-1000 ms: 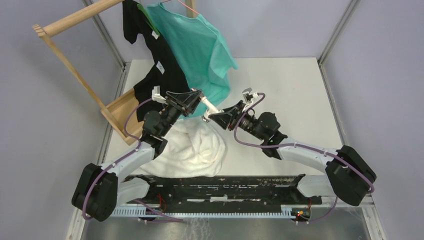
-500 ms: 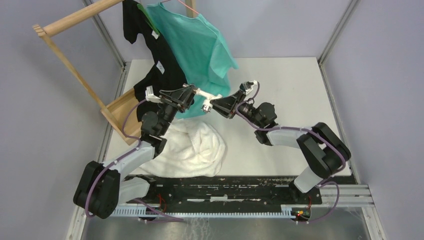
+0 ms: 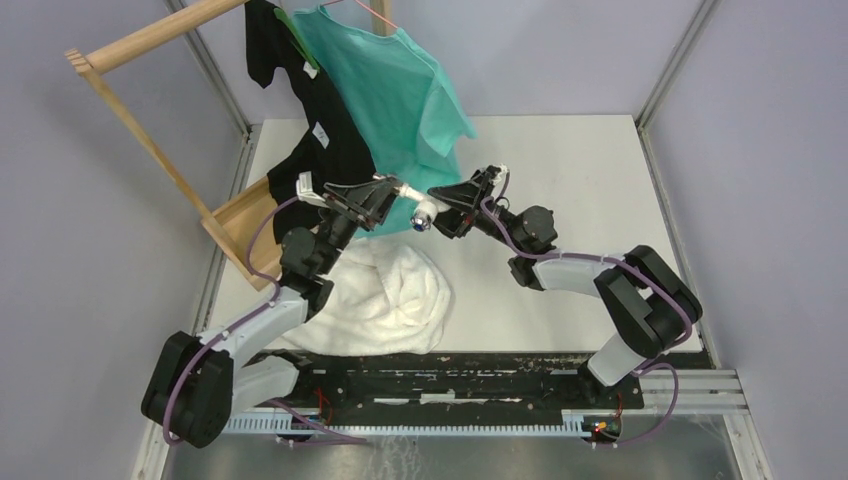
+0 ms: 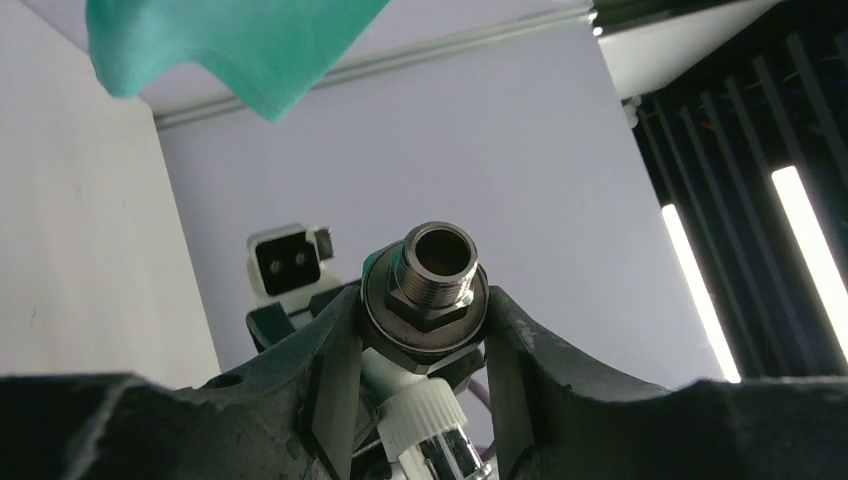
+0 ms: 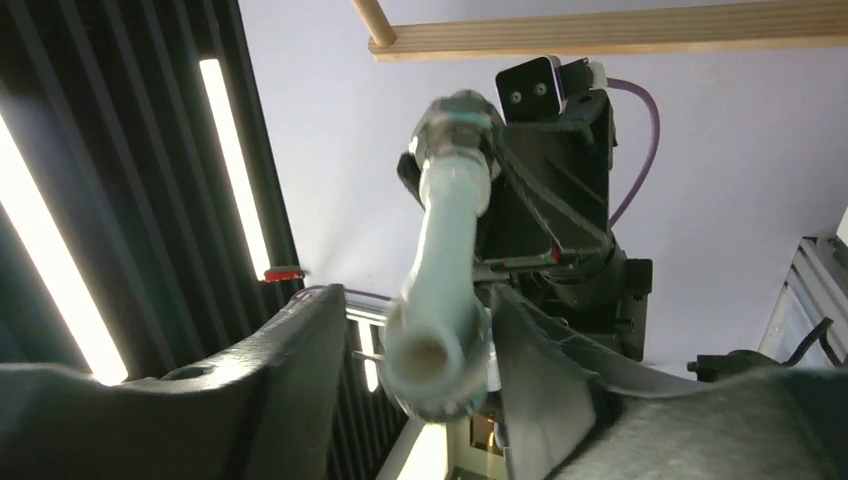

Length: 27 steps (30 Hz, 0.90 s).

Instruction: Install the water faucets

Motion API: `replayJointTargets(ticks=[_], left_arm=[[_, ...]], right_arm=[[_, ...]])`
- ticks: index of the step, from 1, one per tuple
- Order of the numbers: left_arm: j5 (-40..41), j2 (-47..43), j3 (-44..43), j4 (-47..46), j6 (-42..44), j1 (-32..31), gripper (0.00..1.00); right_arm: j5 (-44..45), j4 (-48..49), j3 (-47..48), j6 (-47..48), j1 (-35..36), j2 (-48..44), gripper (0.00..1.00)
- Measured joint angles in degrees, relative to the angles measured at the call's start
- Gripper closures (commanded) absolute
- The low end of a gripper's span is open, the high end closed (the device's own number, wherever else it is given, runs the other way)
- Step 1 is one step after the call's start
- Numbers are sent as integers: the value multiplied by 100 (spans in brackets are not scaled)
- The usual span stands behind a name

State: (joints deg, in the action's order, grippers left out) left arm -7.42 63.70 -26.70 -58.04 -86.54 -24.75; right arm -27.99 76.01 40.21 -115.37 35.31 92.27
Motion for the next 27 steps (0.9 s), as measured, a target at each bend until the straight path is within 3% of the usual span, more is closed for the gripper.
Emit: replayJointTargets(ticks=[4, 10, 18, 23, 27], left_arm=[[-280, -39, 9, 245, 4, -140, 97], [-503, -114, 9, 332, 2, -175, 97], [-621, -308, 28, 704, 4, -273, 97], [-317, -562, 48, 1226, 52, -251, 97], [-17, -601, 48, 1506, 127, -181, 97]], right_arm=[[-50, -17, 0, -114, 4, -90, 24], [-313, -485, 0, 42, -4, -522, 21], [-614, -2022, -114, 911, -17, -1460, 17], [-1067, -3840, -87, 2164, -15, -2212, 9], [-1161, -6408, 586, 3906, 11, -2778, 2]])
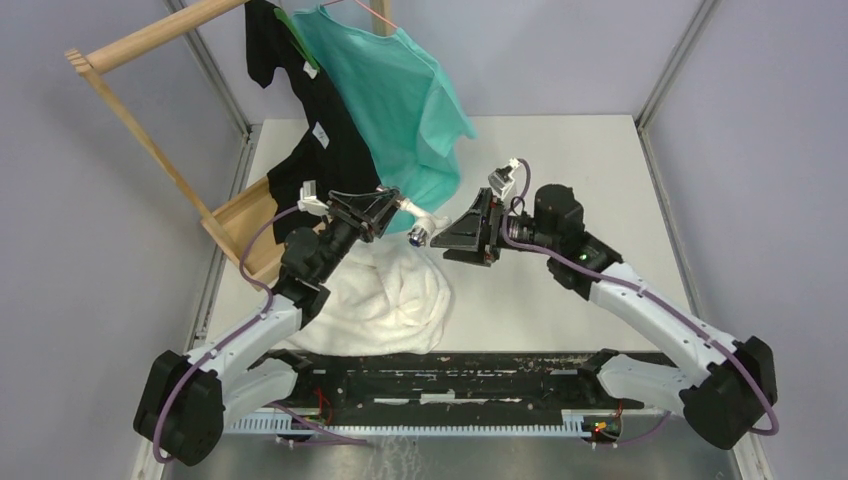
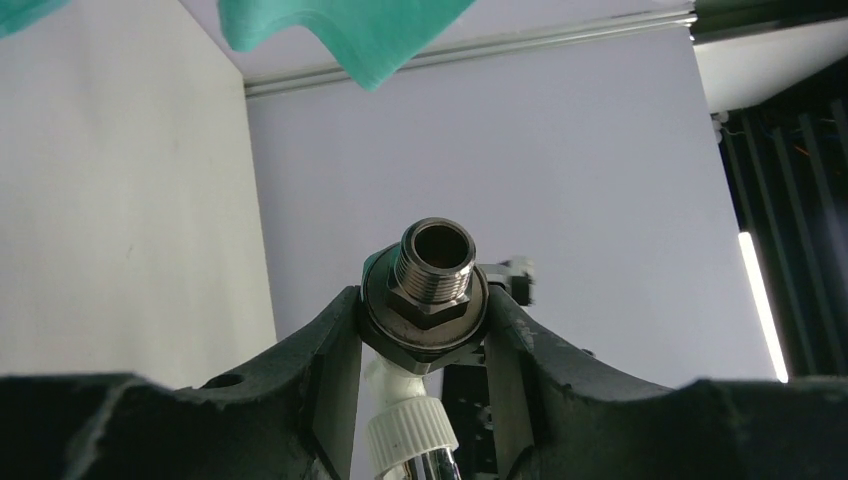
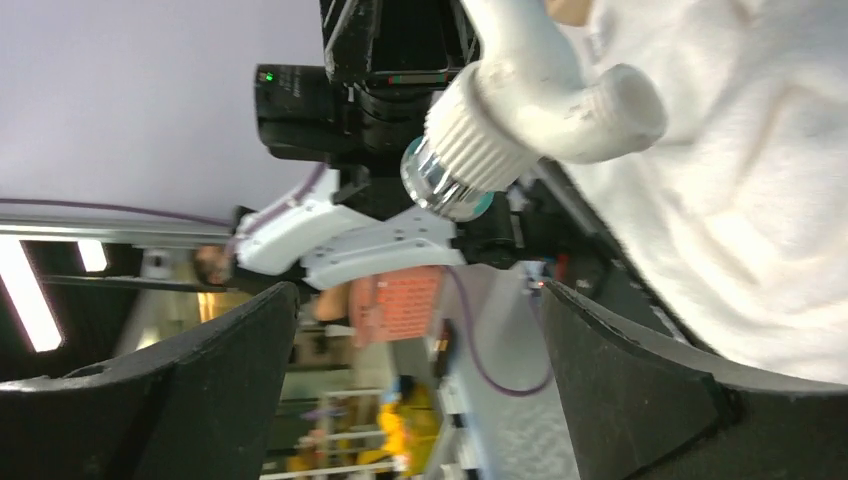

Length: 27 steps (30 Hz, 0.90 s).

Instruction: Install the water faucets

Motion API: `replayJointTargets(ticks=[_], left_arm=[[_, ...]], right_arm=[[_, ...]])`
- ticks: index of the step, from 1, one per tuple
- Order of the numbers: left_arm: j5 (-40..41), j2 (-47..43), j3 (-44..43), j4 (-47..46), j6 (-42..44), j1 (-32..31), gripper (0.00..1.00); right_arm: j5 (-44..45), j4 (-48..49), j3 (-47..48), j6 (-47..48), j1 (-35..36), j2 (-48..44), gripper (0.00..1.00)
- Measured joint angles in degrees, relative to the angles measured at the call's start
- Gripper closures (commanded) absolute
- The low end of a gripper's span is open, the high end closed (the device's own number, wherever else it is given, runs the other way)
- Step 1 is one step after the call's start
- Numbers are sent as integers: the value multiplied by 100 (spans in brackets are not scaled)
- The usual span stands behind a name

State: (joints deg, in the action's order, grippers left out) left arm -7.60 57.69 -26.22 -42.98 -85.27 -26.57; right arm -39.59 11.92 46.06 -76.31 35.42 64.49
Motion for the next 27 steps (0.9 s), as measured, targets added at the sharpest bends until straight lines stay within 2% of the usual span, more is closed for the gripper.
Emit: replayJointTargets(ticks=[3, 7, 12, 15, 21, 24, 27], left_arm=[[74, 0, 0, 179, 55, 20, 97], [105, 0, -2, 284, 122, 20, 97], [103, 0, -15, 402, 160, 20, 97], [96, 0, -120, 610, 162, 20, 97], [96, -7, -444, 1001, 162, 20, 97], [98, -52, -490, 1132, 162, 20, 97], [96, -85, -535, 1303, 168, 20, 97]], right_arm=[[212, -1650, 702, 1300, 9, -184, 2], [564, -3204, 1233, 2785, 9, -413, 3], [946, -4236, 1447, 4623, 46, -713, 6], [1357, -4295, 1408, 5482, 262, -1071, 6], [3497, -3335, 721, 7471, 2044, -1676, 2], [4673, -2551, 289, 8642, 2736, -1429, 0], [5633, -1923, 179, 9556, 3067, -782, 2]])
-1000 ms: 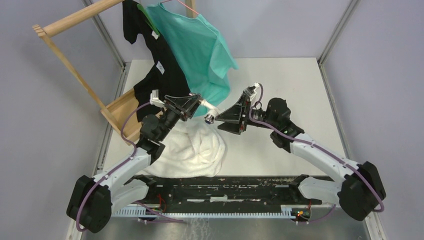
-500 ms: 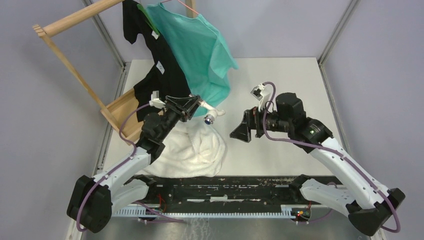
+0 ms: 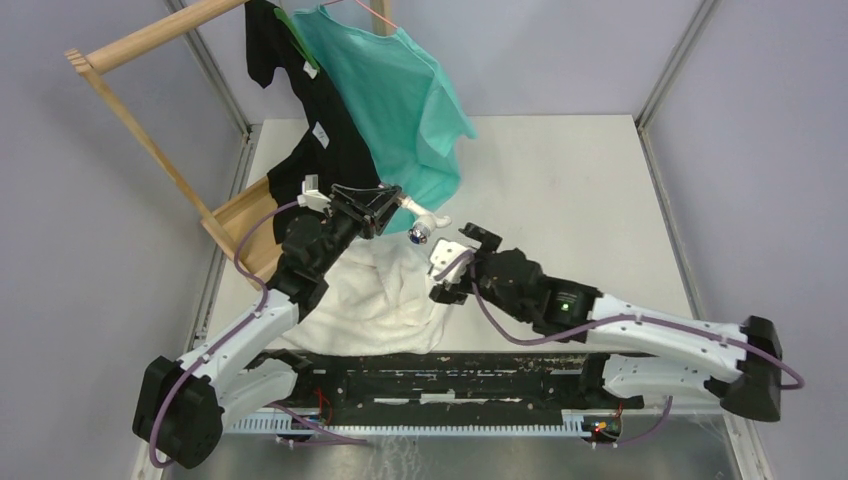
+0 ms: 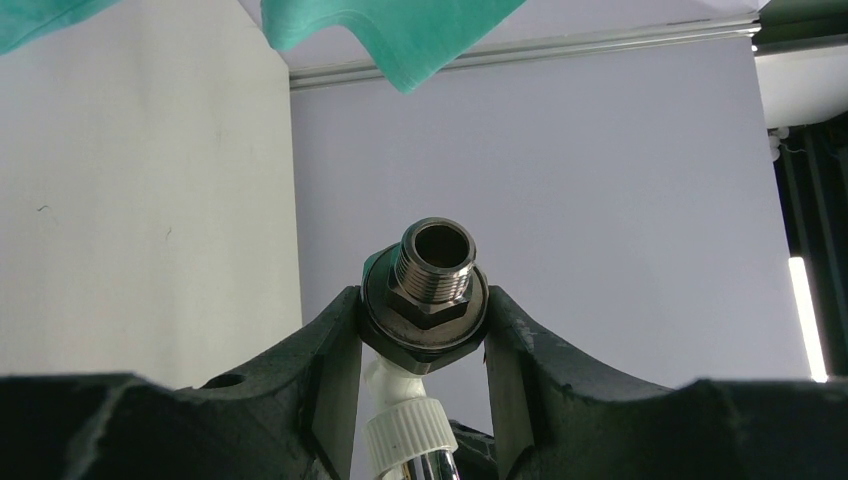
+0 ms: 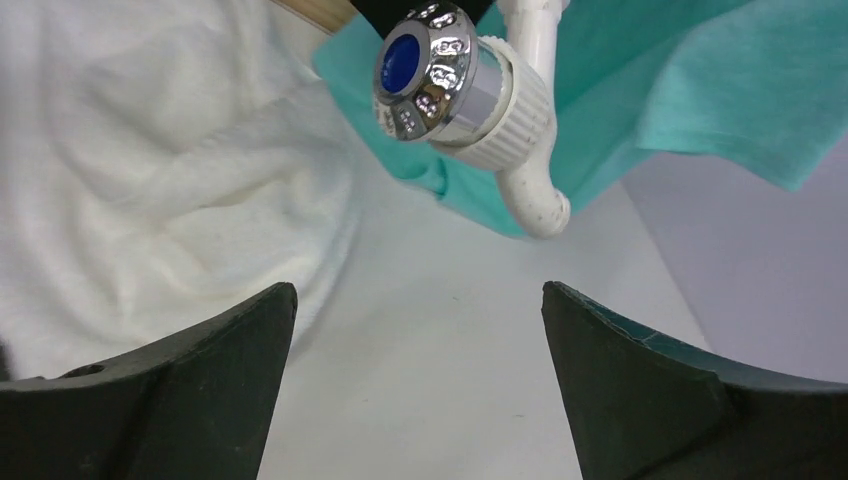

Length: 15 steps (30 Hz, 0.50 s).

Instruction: Install the water faucets

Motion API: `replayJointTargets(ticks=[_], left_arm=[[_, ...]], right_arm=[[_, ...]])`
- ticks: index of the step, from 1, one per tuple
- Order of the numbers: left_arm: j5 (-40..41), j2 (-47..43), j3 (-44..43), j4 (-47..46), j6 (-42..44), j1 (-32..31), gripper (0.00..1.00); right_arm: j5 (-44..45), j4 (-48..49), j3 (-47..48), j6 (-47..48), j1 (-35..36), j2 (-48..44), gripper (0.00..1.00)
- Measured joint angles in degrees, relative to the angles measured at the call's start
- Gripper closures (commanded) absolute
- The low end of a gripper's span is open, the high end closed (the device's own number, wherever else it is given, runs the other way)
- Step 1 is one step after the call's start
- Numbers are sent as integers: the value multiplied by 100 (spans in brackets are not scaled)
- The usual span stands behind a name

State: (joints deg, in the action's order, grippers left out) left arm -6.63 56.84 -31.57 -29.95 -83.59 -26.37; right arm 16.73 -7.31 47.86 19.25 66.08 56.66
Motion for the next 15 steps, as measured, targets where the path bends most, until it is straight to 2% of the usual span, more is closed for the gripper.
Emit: replayJointTargets(ticks=[3, 5, 6, 8, 11, 14, 15], left_arm=[[-7, 0, -17, 111, 4, 0, 97], [-20, 0, -20, 138, 9, 0, 97], [-44, 0, -20, 144, 9, 0, 97], [-101, 0, -20, 166, 9, 0, 97], [-162, 2, -24, 195, 9, 0, 97], [-273, 48, -46, 203, 9, 0, 97], [-275, 70, -46, 205, 7, 4, 97]], right_arm=[[791, 699, 2, 813, 103, 715, 2], [1119, 1252, -22, 1305, 118, 1043, 8], [1266, 1650, -59, 1596, 120, 1198, 14], [1449, 2153, -74, 2024, 131, 1449, 33], [1567, 2780, -74, 2409, 131, 1784, 49], [1572, 2933, -39, 2398, 109, 1906, 67], [1530, 2896, -11, 2308, 76, 1908, 78]])
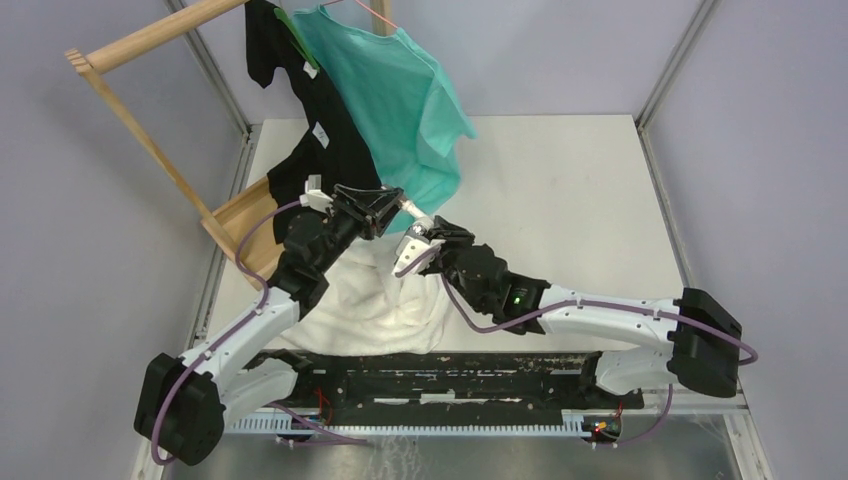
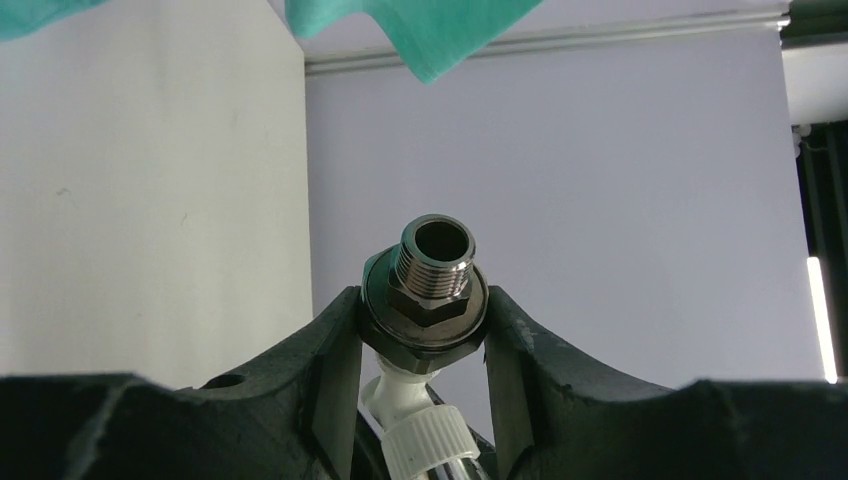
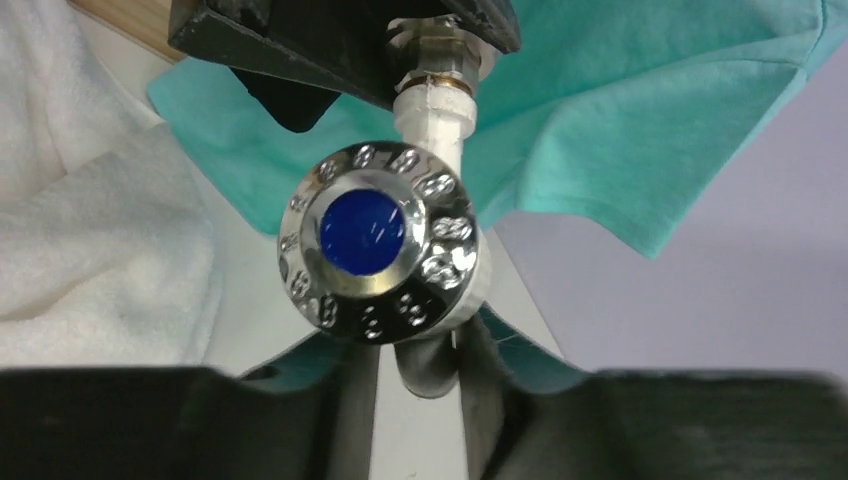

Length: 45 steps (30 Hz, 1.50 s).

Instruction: Install the water faucets

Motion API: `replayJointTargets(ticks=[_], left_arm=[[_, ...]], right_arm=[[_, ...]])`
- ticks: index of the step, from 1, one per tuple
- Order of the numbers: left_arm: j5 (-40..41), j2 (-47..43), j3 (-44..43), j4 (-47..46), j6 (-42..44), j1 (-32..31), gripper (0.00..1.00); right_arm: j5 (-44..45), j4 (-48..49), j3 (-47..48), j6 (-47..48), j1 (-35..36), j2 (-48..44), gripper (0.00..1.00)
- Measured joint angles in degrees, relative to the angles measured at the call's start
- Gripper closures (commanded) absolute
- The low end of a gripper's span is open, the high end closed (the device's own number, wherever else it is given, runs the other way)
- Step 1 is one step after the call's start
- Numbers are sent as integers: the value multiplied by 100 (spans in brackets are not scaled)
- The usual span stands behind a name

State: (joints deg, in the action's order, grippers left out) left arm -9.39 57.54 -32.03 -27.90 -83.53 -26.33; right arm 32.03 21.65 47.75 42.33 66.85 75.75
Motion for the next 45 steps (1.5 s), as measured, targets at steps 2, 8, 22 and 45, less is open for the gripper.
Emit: replayJointTargets(ticks=[2, 8, 22, 45], left_arm=[[46, 46, -7, 0, 2, 42, 97], [-42, 114, -26, -22, 2, 37, 97], [-323, 120, -111, -538, 28, 11, 97], [-846, -175, -960, 2446, 3224, -68, 33]], right_arm=[[-138, -149, 37, -308, -120, -50, 92], [-1300, -774, 48, -1742, -708, -496, 98], [-3818, -1707, 79, -6583, -2415, -826, 100], [-1827, -2553, -916, -7390, -4105, -581, 99]])
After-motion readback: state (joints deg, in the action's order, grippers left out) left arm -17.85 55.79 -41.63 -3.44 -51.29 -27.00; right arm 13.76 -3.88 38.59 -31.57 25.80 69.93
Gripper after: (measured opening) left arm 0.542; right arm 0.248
